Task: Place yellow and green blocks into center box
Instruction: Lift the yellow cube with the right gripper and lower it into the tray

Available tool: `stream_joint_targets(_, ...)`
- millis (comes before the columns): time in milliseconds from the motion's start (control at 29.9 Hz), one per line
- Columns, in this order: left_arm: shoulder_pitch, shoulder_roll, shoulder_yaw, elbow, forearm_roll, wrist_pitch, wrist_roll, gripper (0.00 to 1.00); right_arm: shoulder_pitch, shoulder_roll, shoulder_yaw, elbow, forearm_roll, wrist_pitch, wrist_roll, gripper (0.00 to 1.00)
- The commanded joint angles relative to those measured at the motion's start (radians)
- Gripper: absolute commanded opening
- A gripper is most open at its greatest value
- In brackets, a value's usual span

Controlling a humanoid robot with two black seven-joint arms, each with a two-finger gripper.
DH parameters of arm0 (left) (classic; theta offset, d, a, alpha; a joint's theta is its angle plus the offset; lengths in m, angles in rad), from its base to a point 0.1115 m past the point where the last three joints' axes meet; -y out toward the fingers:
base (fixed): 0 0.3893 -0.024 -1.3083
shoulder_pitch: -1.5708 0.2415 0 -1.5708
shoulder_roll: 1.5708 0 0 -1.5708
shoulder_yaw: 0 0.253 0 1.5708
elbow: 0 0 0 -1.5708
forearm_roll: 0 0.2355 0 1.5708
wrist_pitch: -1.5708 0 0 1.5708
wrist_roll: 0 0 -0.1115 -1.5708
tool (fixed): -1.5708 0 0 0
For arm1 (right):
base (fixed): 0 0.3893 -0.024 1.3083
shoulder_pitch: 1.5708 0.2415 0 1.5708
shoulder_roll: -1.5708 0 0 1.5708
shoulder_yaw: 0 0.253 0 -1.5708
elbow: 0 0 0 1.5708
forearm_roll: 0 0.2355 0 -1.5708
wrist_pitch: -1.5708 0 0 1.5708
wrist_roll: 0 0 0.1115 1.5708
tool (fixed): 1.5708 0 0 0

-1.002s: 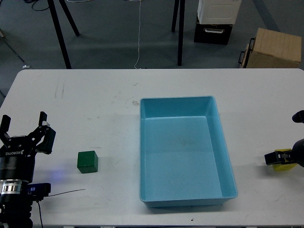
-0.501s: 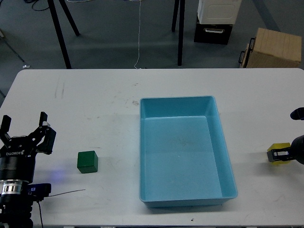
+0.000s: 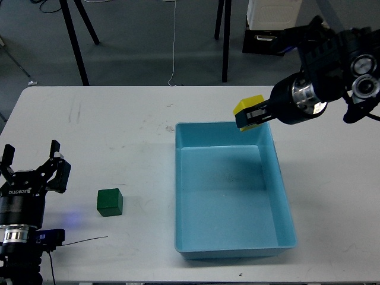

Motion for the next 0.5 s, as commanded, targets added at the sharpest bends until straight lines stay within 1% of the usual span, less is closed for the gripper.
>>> stream_joint_targets(0, 0.001, -0.003, 0.001, 0.0, 0.0, 0.0, -0.001, 1.0, -0.032, 0.159, -0.055, -0.053, -0.002, 0.0, -0.004, 0.0)
stream_joint_targets(200, -0.002, -0.003, 0.001, 0.0, 0.001, 0.0, 0.001, 1.0, -0.094, 0.331, -0.133, -0.12, -0.008, 0.0, -0.007, 0.01)
stream_joint_targets(234, -0.005, -0.003, 0.001, 0.0, 0.006, 0.0, 0.001, 1.0, -0.1, 0.352, -0.148, -0.129, -0.008, 0.0, -0.007, 0.04)
stream_joint_targets(301, -0.006, -0.004, 0.001, 0.0, 0.014, 0.0, 0.001, 1.0, -0.109, 0.377, -0.176, -0.137, -0.008, 0.0, -0.007, 0.19)
stream_joint_targets(334, -0.006, -0.005, 0.001, 0.0, 0.015, 0.0, 0.001, 1.0, -0.11, 0.383, -0.187, -0.137, -0.008, 0.0, -0.007, 0.24)
stream_joint_targets(368, -0.006, -0.005, 0.001, 0.0, 0.015, 0.0, 0.001, 1.0, -0.111, 0.383, -0.195, -0.137, -0.008, 0.0, -0.007, 0.33)
stream_joint_targets(468, -0.006, -0.003, 0.001, 0.001, 0.015, 0.0, 0.001, 1.0, -0.111, 0.38, -0.205, -0.137, -0.006, 0.0, -0.007, 0.7)
